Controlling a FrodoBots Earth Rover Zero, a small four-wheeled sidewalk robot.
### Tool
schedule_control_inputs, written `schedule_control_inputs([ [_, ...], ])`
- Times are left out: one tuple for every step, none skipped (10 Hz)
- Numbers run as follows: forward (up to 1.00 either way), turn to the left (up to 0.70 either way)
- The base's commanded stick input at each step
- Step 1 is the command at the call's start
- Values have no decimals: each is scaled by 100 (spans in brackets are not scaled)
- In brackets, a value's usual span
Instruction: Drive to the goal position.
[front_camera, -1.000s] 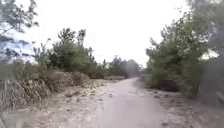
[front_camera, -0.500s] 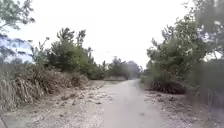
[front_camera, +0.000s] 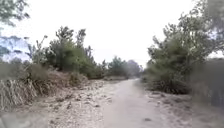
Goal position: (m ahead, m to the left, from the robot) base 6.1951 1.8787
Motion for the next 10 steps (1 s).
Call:
schedule_control_inputs([
  [45, 0],
  [45, 0],
  [45, 0],
  [45, 0],
  [45, 0],
  [45, 0],
  [45, 0],
  [45, 0],
  [45, 0],
  [45, 0],
])
